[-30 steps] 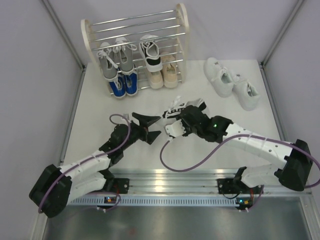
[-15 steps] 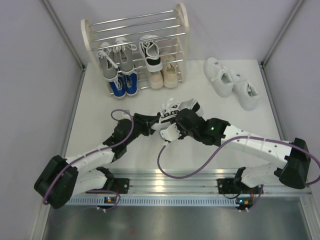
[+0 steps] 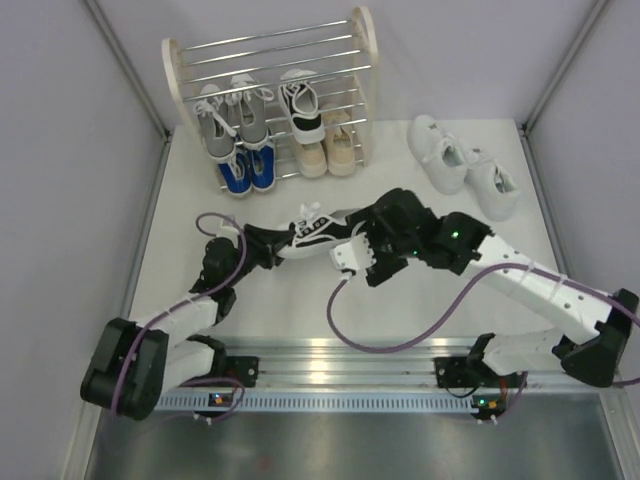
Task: Place and organize the shoes onto the shoe shelf
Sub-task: Pick up the shoe at the center of the board.
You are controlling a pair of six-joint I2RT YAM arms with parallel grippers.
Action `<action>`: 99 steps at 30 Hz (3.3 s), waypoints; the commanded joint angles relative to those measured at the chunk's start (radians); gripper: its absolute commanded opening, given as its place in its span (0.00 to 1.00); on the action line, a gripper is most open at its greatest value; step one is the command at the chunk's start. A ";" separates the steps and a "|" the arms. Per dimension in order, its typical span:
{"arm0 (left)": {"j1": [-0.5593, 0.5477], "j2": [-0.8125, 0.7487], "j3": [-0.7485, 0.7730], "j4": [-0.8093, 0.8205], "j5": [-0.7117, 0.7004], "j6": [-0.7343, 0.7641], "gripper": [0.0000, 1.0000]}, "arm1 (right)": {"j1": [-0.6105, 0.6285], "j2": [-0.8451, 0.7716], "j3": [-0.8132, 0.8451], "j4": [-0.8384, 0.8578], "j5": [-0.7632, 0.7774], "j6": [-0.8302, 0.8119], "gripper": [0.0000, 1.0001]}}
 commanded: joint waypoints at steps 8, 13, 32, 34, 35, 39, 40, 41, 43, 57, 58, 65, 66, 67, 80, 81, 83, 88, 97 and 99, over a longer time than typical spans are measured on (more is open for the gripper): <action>0.208 0.049 0.307 -0.096 0.645 0.543 0.00 | -0.245 -0.215 0.083 -0.235 -0.589 0.119 0.99; 0.221 0.038 0.353 -0.101 0.736 0.636 0.00 | -0.440 -0.287 -0.050 -0.078 -0.909 0.384 1.00; 0.219 0.019 0.352 -0.099 0.636 0.514 0.00 | -0.526 -0.345 -0.216 0.292 -0.962 0.938 0.99; 0.219 0.023 0.358 -0.101 0.636 0.511 0.00 | -0.523 -0.331 -0.193 0.292 -0.951 0.943 0.99; 0.219 0.026 0.363 -0.101 0.636 0.505 0.00 | -0.511 -0.327 -0.187 0.289 -0.945 0.935 0.99; 0.219 0.030 0.373 -0.101 0.629 0.494 0.00 | -0.479 -0.299 -0.185 0.289 -0.934 0.926 0.96; 0.218 0.029 0.375 -0.101 0.626 0.494 0.00 | -0.474 -0.293 -0.179 0.299 -0.934 0.931 0.93; 0.218 0.030 0.376 -0.099 0.624 0.494 0.00 | -0.466 -0.290 -0.173 0.308 -0.931 0.961 0.92; 0.218 0.033 0.378 -0.099 0.627 0.492 0.00 | -0.465 -0.264 -0.134 0.319 -0.926 1.000 0.89; 0.216 0.043 0.395 -0.099 0.627 0.514 0.00 | -0.353 -0.176 -0.057 0.279 -0.729 1.064 0.69; 0.216 0.052 0.405 -0.099 0.633 0.514 0.00 | -0.350 -0.172 -0.052 0.284 -0.709 1.061 0.64; 0.204 0.059 0.426 -0.099 0.635 0.506 0.00 | -0.282 -0.101 0.006 0.266 -0.571 1.014 0.54; 0.202 0.059 0.427 -0.099 0.633 0.506 0.00 | -0.276 -0.095 0.012 0.263 -0.565 1.009 0.51; 0.202 0.055 0.427 -0.099 0.632 0.506 0.00 | -0.259 -0.087 0.015 0.256 -0.552 0.998 0.48; 0.201 0.046 0.435 -0.099 0.606 0.504 0.00 | -0.219 -0.058 0.089 0.198 -0.543 0.960 0.00; 0.201 0.043 0.435 -0.099 0.604 0.504 0.00 | -0.224 -0.060 0.107 0.195 -0.543 0.960 0.00; 0.202 0.036 0.429 -0.099 0.603 0.504 0.00 | -0.244 -0.067 0.127 0.192 -0.540 0.957 0.00; 0.202 0.035 0.422 -0.099 0.607 0.503 0.00 | -0.264 -0.058 0.172 0.169 -0.563 0.960 0.02; 0.201 0.010 0.444 -0.099 0.612 0.494 0.00 | -0.207 0.014 0.169 0.132 -0.497 0.931 0.82; 0.202 0.009 0.449 -0.099 0.610 0.491 0.00 | -0.192 0.025 0.170 0.135 -0.469 0.925 0.83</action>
